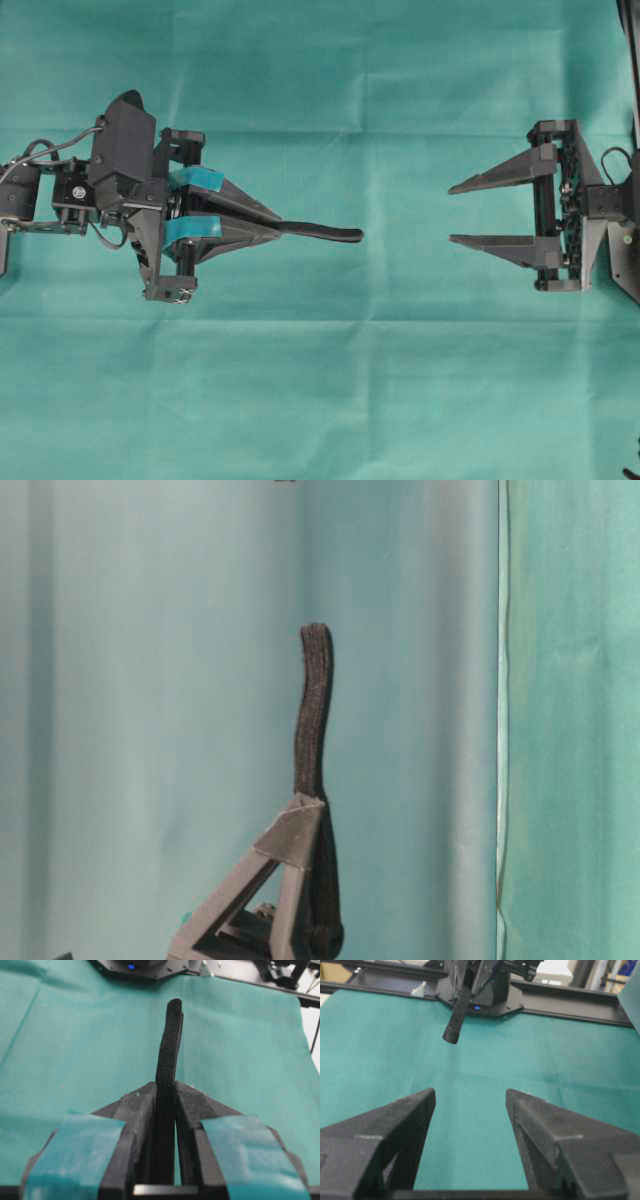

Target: Peel off the Velcro with your right arm.

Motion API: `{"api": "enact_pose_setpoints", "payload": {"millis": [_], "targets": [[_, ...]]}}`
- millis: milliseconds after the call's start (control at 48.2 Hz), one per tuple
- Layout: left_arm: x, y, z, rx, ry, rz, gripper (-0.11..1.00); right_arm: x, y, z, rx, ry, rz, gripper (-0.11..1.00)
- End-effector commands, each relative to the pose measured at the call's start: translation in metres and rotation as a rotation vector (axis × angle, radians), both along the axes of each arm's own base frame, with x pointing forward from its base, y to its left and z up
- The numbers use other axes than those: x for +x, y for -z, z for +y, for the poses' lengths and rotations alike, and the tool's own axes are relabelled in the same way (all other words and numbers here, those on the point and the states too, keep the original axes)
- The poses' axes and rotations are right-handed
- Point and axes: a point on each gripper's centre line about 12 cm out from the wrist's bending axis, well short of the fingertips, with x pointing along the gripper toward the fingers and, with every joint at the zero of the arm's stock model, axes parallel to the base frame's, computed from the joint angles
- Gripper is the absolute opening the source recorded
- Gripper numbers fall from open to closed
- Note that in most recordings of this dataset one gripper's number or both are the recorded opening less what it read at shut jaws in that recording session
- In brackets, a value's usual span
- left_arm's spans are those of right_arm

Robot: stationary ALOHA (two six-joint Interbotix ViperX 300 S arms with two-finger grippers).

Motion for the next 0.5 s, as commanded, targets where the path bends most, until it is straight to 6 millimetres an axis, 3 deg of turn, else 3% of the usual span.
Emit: {"api": "enact_pose_setpoints", "payload": {"millis": [0, 477], "targets": [[0.000, -0.010, -0.002, 0.001, 0.006, -0.031, 0.10, 0.004, -0.011, -0.001, 0.004, 0.006, -0.037, 0.24], [0.005, 0.024, -0.002, 0.009, 0.007, 0.113, 0.10, 0.009, -0.005, -0.001, 0.001, 0.007, -0.024, 0.23]]}}
